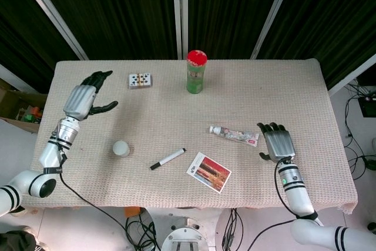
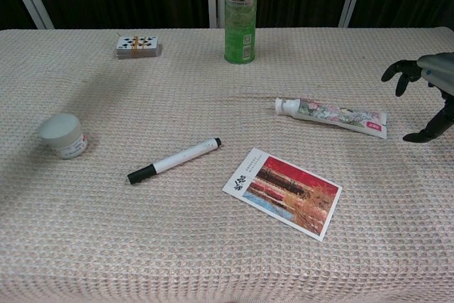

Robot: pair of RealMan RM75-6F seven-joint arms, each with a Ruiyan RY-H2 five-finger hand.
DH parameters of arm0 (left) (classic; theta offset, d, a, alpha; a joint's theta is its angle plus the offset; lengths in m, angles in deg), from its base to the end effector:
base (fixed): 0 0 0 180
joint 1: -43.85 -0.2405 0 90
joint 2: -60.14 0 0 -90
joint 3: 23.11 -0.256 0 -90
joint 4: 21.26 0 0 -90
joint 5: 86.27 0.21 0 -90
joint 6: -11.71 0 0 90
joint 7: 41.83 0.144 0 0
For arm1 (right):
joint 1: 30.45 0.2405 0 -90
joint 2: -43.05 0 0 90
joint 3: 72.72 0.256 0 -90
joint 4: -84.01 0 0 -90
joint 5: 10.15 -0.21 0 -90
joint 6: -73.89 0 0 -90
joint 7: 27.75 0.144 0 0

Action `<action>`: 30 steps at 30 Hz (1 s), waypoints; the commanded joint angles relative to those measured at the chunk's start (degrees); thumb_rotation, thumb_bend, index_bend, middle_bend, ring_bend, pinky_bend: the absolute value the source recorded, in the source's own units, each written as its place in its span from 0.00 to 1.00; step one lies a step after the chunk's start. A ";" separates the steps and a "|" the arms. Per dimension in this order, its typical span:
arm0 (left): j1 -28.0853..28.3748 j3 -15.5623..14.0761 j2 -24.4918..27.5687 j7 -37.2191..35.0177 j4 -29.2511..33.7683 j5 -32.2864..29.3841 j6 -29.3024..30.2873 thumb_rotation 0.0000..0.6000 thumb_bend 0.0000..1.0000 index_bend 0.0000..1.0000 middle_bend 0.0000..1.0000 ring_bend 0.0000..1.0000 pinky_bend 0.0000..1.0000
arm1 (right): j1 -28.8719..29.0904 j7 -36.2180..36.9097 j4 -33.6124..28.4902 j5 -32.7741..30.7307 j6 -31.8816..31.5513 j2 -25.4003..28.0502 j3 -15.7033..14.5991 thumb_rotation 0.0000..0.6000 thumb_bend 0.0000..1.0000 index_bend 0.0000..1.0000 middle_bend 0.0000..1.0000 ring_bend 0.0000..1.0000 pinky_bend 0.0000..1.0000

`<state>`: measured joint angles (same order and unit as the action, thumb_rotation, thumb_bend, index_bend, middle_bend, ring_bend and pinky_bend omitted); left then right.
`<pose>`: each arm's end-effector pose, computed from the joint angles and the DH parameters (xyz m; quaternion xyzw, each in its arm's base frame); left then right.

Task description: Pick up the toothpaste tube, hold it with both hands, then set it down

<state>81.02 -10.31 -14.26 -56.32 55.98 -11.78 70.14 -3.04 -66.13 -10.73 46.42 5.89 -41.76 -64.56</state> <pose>-0.2145 0.3827 0.1055 -0.6352 -0.4238 -0.4732 0.4393 -0.2236 -0.2832 0.0188 0.6873 -0.3952 0.2664 0.5482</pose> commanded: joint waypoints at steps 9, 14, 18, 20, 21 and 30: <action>-0.17 -0.60 0.48 -2.91 -1.19 0.74 -0.97 0.00 0.00 0.06 0.11 0.05 0.15 | 5.32 -6.77 8.27 -9.17 -1.93 -12.13 4.09 1.00 0.18 0.28 0.37 0.24 0.39; -0.22 -0.81 0.80 -3.35 -1.27 0.95 -1.23 0.00 0.00 0.06 0.11 0.05 0.15 | 5.94 -6.62 9.26 -9.63 -1.84 -13.29 4.30 1.00 0.20 0.32 0.40 0.27 0.42; -0.25 -0.81 0.93 -3.57 -1.14 0.52 -1.68 0.00 0.00 0.06 0.11 0.05 0.15 | 6.26 -6.62 9.60 -10.25 -1.56 -13.63 4.36 1.00 0.22 0.36 0.42 0.29 0.42; -0.28 -0.81 0.91 -3.82 -1.13 0.40 -1.81 0.00 0.00 0.06 0.11 0.05 0.15 | 6.52 -6.72 9.78 -10.44 -1.44 -13.82 4.38 1.00 0.23 0.36 0.42 0.29 0.42; -0.29 -0.84 0.91 -3.88 -1.14 0.39 -1.85 0.00 0.00 0.06 0.11 0.05 0.15 | 6.61 -6.72 9.81 -10.43 -1.44 -13.90 4.39 1.00 0.23 0.37 0.42 0.29 0.42; 0.04 -0.67 1.07 -3.28 -1.21 -0.87 -3.30 0.00 0.00 0.06 0.11 0.05 0.15 | 7.40 -7.40 10.07 -11.83 -1.33 -14.51 4.67 1.00 0.24 0.42 0.44 0.33 0.45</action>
<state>81.05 -10.99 -13.20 -59.60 54.76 -12.66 66.86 4.27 -73.42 -0.72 34.69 4.48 -56.20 -59.95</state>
